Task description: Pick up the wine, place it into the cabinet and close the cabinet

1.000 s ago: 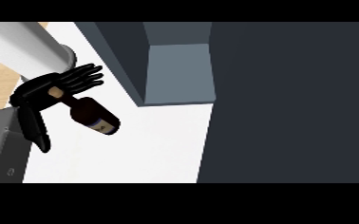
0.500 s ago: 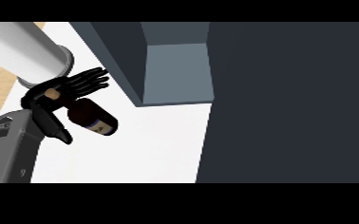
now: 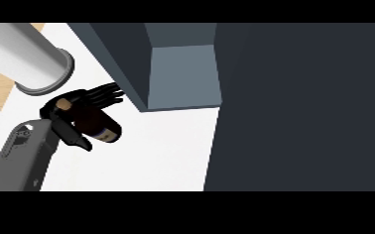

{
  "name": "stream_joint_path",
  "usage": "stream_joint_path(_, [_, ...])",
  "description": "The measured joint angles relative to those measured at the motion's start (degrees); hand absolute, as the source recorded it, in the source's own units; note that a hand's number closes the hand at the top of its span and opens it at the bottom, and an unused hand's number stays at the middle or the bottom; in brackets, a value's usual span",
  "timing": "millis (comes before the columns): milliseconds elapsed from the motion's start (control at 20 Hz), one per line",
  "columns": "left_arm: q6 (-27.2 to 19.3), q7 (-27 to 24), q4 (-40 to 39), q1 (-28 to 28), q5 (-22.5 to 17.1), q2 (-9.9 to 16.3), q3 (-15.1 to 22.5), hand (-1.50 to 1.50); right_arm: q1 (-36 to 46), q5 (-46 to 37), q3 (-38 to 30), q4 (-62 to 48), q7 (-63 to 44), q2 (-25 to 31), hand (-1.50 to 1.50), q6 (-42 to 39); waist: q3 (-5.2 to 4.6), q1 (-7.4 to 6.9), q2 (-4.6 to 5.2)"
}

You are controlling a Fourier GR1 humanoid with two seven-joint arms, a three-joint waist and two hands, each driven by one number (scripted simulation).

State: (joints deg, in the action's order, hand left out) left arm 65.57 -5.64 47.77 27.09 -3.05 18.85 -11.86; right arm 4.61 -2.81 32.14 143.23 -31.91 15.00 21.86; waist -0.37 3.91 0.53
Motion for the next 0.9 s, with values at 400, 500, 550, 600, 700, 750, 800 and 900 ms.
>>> stream_joint_path(400, [-1.2,-4.0,-1.3,0.1,2.1,0.4,3.0,-1.5,0.4,0.1,0.4,-0.2,0.2,0.9,-1.5,1.1,0.23,-0.26,-0.29])
stream_joint_path(500, [-1.7,-4.8,-1.4,-0.1,2.2,0.6,3.5,-1.5,0.1,0.1,0.8,-0.1,0.4,1.5,-1.5,1.3,0.26,-0.23,-0.39])
stream_joint_path(550, [-2.0,-5.3,-1.4,-0.3,2.1,0.5,3.7,-1.5,0.0,0.1,0.8,-0.1,0.8,1.7,-1.5,1.4,0.3,-0.25,-0.43])
stream_joint_path(600, [-2.1,-5.6,-1.6,-0.3,2.0,0.7,3.9,-1.5,0.1,0.0,1.0,-0.1,0.8,1.8,-1.5,1.6,0.29,-0.27,-0.44])
stream_joint_path(700, [-2.8,-6.4,-1.9,-0.4,1.7,0.4,4.1,1.5,0.3,0.1,0.8,-0.1,0.7,2.1,-1.5,1.8,0.35,-0.27,-0.46])
stream_joint_path(750, [-3.0,-6.6,-2.3,-0.4,1.3,0.7,4.0,1.5,0.0,0.1,1.1,-0.1,1.1,2.1,-1.5,2.0,0.42,-0.25,-0.48])
stream_joint_path(800, [-3.1,-6.9,-2.3,-0.4,1.1,1.1,4.0,1.5,-0.5,0.1,1.3,-0.2,1.6,2.3,-1.5,2.0,0.5,-0.34,-0.53])
stream_joint_path(900, [-3.3,-6.8,-2.7,0.2,0.6,1.3,4.4,1.5,-0.6,0.1,1.5,-0.2,1.9,2.7,-1.5,2.2,0.57,-0.29,-0.6])
